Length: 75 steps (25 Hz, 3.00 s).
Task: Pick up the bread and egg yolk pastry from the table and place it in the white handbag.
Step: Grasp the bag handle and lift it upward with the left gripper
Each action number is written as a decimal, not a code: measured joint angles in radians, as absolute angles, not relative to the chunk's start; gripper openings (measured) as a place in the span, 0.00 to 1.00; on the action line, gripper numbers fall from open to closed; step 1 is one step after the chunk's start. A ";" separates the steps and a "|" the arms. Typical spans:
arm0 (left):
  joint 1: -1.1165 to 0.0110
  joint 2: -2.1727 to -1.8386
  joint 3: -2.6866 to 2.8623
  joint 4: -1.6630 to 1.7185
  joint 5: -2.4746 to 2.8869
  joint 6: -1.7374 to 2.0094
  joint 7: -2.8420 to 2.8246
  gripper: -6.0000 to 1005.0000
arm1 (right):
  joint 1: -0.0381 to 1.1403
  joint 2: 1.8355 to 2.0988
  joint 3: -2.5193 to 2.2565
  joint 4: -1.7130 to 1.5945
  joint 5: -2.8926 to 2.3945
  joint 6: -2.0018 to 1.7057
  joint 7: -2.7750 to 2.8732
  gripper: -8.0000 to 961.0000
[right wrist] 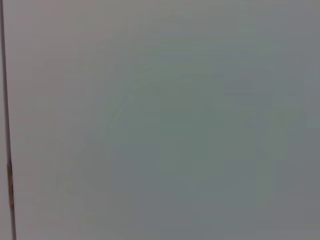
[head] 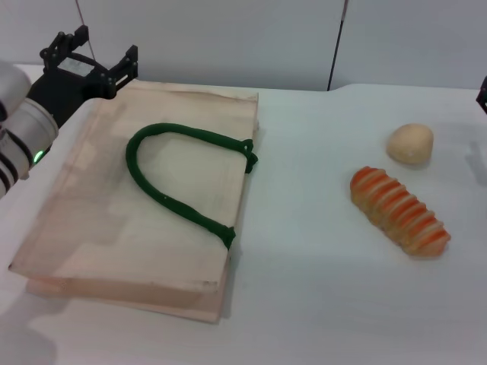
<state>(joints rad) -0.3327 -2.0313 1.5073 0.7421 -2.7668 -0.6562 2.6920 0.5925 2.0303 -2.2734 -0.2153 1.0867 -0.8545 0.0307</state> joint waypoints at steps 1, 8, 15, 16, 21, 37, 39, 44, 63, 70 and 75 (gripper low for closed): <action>-0.319 -2.030 1.526 0.786 -2.763 -0.607 2.677 0.81 | 0.592 2.030 -2.273 -0.215 1.086 -0.853 0.031 0.87; -0.253 -2.028 1.636 1.023 -2.759 -0.329 2.633 0.85 | 0.593 2.030 -2.273 -0.215 1.088 -0.853 0.031 0.87; -0.242 -1.975 1.782 1.207 -2.767 -0.073 2.515 0.85 | 0.594 2.029 -2.272 -0.215 1.085 -0.852 0.031 0.87; -0.243 -1.954 1.818 1.243 -2.771 -0.029 2.492 0.85 | 0.594 2.029 -2.272 -0.215 1.085 -0.852 0.031 0.87; -0.255 -1.893 1.919 1.347 -2.781 0.097 2.406 0.85 | 0.595 2.029 -2.272 -0.215 1.082 -0.841 0.031 0.87; -0.284 -1.889 2.010 1.459 -2.900 0.502 2.516 0.85 | 0.603 2.028 -2.272 -0.213 1.080 -0.827 0.030 0.87; -0.286 -1.898 2.017 1.461 -2.901 0.491 2.509 0.85 | 0.604 2.028 -2.272 -0.213 1.080 -0.827 0.029 0.87; -0.274 -1.924 2.008 1.460 -2.901 0.422 2.484 0.85 | 0.606 2.028 -2.273 -0.213 1.079 -0.827 0.030 0.87; -0.317 -1.847 1.951 1.090 -2.879 -0.365 2.227 0.85 | 0.609 2.028 -2.276 -0.213 1.080 -0.827 0.030 0.87; -0.378 -1.810 1.951 0.995 -2.720 -0.443 2.115 0.85 | 0.617 2.028 -2.278 -0.213 1.080 -0.804 0.029 0.87; -0.387 -1.773 1.926 0.994 -2.506 -0.448 1.893 0.83 | 0.617 2.028 -2.278 -0.213 1.080 -0.800 0.026 0.87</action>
